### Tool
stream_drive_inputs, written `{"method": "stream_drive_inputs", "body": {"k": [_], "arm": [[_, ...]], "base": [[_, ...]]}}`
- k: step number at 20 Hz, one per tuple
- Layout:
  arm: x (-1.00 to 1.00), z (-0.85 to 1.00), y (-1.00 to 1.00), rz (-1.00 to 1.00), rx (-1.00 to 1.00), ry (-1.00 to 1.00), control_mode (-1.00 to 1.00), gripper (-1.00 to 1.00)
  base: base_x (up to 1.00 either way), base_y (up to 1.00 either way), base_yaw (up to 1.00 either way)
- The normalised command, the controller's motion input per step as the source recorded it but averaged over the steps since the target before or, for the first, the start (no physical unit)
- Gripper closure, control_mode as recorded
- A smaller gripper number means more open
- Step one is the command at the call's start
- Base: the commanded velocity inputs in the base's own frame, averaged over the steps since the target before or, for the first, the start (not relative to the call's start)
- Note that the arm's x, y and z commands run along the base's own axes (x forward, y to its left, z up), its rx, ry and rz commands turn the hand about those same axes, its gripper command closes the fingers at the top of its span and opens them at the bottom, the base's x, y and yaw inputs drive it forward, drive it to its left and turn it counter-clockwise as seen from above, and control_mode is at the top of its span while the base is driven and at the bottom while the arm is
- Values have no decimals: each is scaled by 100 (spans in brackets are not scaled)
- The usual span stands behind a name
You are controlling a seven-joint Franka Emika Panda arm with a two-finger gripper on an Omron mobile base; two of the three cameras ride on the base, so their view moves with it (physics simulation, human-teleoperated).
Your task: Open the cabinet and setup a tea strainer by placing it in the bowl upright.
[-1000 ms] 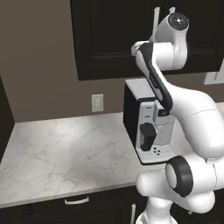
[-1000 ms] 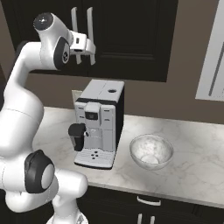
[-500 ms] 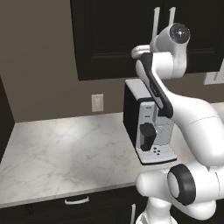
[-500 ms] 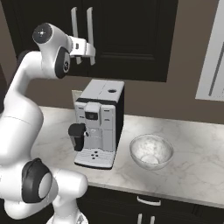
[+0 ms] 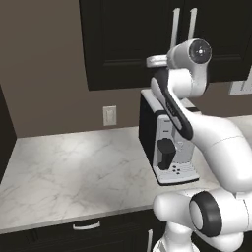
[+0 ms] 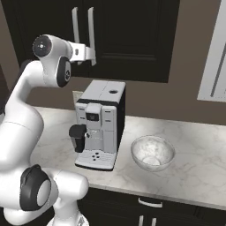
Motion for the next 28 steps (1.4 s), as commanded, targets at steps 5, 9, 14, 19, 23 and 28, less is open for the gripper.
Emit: {"method": "stream_drive_inputs", "body": {"k": [5, 9, 14, 19, 23, 28], "arm": [[16, 0, 0, 1, 0, -3, -100, 100], [-26, 0, 0, 1, 0, 0, -100, 100], [-85, 0, 26, 0, -2, -1, -100, 100], [-96, 0, 59, -6, -3, 0, -100, 100], [-94, 0, 67, -12, -2, 0, -100, 100], [-91, 0, 64, -21, -3, 7, -100, 100]], "base": [[0, 0, 0], [0, 0, 0], [0, 0, 0], [0, 0, 0], [0, 0, 0], [0, 0, 0]]}}
